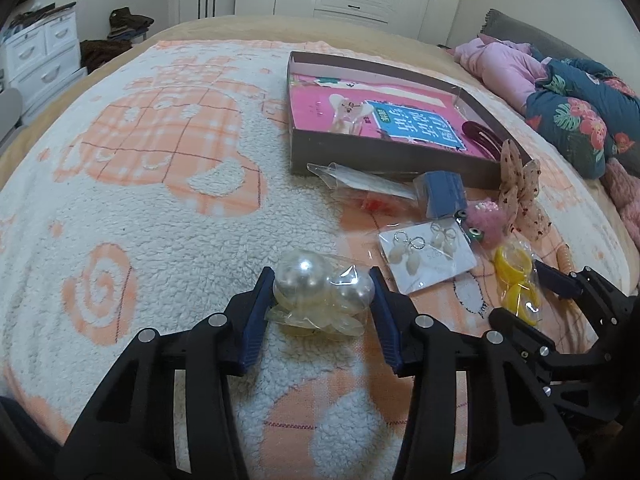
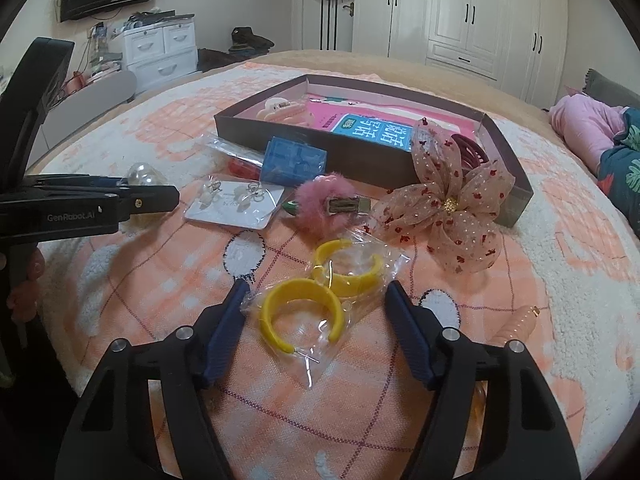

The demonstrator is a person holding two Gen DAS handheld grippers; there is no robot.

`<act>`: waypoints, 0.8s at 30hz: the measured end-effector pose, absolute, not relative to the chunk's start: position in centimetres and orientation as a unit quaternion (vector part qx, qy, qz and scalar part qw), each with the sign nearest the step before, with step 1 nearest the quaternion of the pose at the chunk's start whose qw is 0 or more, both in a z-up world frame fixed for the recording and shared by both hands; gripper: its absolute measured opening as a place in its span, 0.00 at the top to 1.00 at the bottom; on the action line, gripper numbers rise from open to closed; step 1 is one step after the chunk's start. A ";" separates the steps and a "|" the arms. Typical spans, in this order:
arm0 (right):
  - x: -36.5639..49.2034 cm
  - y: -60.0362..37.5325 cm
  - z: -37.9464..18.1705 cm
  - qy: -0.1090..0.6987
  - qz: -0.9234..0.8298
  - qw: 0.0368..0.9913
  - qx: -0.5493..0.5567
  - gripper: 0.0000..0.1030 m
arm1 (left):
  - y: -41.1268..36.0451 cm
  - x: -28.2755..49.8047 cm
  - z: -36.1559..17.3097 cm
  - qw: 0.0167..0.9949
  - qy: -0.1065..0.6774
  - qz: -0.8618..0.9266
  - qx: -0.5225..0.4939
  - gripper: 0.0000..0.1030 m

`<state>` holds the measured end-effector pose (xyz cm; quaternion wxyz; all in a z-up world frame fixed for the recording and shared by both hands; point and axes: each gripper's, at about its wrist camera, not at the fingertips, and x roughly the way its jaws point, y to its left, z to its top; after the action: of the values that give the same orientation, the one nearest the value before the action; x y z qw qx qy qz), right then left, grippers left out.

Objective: Organize jewelry
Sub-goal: 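Grasp the bagged pearl clip with the left tool while the right tool grasps the bagged yellow bangles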

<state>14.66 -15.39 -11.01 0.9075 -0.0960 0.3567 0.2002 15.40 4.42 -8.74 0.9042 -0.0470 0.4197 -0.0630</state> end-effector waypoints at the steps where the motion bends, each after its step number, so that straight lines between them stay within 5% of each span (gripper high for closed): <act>1: 14.6 -15.5 -10.9 0.355 0.200 0.908 -0.095 0.38 | 4.4 15.4 -8.7 0.904 0.419 -0.064 -0.048 0.63; 24: 14.6 -19.4 -6.9 0.313 0.182 0.931 -0.039 0.39 | 2.4 14.9 -5.4 0.922 0.372 -0.093 -0.051 0.63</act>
<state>14.62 -19.44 -6.86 0.9314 -0.0387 0.3129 0.1819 14.91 2.42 -5.44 0.9222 -0.0511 0.3719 -0.0930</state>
